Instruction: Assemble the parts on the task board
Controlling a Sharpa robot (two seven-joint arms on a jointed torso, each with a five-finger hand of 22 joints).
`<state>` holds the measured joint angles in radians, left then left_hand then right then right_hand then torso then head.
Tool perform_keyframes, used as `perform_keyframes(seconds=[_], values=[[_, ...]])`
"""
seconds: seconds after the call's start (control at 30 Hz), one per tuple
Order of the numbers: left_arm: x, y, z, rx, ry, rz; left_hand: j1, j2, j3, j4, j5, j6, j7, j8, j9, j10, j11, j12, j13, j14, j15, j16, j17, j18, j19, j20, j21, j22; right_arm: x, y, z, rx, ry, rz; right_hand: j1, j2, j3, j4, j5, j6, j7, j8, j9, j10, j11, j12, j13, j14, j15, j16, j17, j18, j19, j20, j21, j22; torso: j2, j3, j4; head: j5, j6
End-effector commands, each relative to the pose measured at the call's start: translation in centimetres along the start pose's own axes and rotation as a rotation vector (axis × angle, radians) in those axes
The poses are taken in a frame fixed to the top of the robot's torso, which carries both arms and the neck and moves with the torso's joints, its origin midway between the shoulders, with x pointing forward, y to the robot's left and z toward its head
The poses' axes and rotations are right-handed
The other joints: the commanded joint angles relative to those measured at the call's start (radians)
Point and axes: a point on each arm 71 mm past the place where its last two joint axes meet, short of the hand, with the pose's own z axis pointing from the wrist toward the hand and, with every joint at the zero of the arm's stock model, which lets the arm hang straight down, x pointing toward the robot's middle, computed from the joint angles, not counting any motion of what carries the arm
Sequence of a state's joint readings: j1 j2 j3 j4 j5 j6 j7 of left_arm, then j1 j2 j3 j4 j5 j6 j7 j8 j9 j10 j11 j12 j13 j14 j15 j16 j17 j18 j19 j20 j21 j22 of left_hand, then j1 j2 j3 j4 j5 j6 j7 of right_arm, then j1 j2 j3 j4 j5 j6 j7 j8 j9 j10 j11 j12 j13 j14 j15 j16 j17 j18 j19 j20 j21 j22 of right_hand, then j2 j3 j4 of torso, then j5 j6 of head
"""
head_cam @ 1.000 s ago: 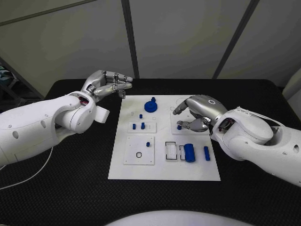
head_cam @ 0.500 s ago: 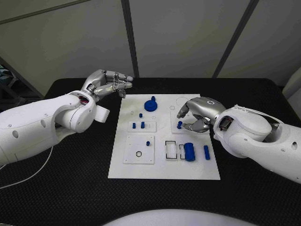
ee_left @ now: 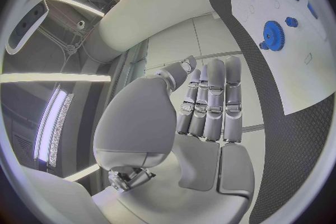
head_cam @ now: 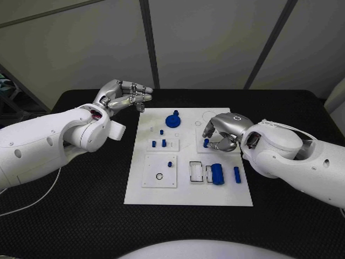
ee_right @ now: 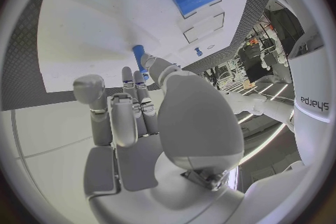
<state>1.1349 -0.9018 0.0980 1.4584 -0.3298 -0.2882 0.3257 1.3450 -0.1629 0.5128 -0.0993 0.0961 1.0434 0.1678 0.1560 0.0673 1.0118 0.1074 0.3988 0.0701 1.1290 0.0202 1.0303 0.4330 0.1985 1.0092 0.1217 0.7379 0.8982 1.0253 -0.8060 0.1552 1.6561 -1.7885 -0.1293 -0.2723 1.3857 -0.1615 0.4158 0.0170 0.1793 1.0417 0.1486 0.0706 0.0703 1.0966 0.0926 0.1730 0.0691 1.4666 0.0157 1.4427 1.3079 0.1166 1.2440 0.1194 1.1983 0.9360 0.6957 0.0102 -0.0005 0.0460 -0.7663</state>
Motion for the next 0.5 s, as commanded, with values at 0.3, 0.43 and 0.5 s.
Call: perform_keyframes(seconds=[0.3,0.43,0.5], values=[[0.01,-0.1,0.02,0.003,0.006,-0.004,0.0,0.014,-0.004,0.0,-0.003,-0.005,0.003,-0.006,-0.001,-0.011,0.0,0.008,0.0,-0.002,0.007,-0.004,-0.002,-0.016,0.0,0.005,-0.005,-0.001,0.35,0.14,0.5,-0.003,0.03,-0.016,0.002,0.012,0.012,0.006,-0.006,0.017,-0.002,0.004,0.001,0.044,-0.01,0.016,0.003,0.062,-0.012,0.008,0.058,0.006,0.008,-0.01,0.008,0.01,0.0,0.0007,-0.0016,0.001,-0.004],[0.02,-0.09,0.02,0.002,0.007,-0.004,0.0,0.014,-0.004,0.0,-0.003,-0.005,0.003,-0.006,-0.001,-0.011,0.0,0.008,0.0,-0.002,0.007,-0.004,-0.002,-0.016,0.0,0.005,-0.005,-0.001,0.41,0.13,0.55,-0.003,0.035,-0.017,0.002,0.012,0.013,0.006,-0.007,0.019,-0.002,0.004,0.001,0.051,-0.011,0.017,0.004,0.062,-0.014,0.009,0.058,0.006,0.009,-0.012,0.009,0.011,0.0,0.0001,-0.0007,0.001,-0.005],[0.01,-0.09,0.02,0.001,0.007,-0.004,0.0,0.014,-0.004,0.0,-0.003,-0.005,0.003,-0.006,-0.001,-0.011,0.0,0.008,0.0,-0.002,0.007,-0.004,-0.002,-0.016,0.0,0.005,-0.005,-0.001,0.44,0.12,0.56,-0.002,0.037,-0.018,0.003,0.013,0.014,0.007,-0.007,0.021,-0.003,0.005,0.001,0.055,-0.012,0.018,0.004,0.062,-0.014,0.009,0.058,0.006,0.009,-0.012,0.009,0.011,0.0,0.0006,-0.0006,0.001,-0.007]])
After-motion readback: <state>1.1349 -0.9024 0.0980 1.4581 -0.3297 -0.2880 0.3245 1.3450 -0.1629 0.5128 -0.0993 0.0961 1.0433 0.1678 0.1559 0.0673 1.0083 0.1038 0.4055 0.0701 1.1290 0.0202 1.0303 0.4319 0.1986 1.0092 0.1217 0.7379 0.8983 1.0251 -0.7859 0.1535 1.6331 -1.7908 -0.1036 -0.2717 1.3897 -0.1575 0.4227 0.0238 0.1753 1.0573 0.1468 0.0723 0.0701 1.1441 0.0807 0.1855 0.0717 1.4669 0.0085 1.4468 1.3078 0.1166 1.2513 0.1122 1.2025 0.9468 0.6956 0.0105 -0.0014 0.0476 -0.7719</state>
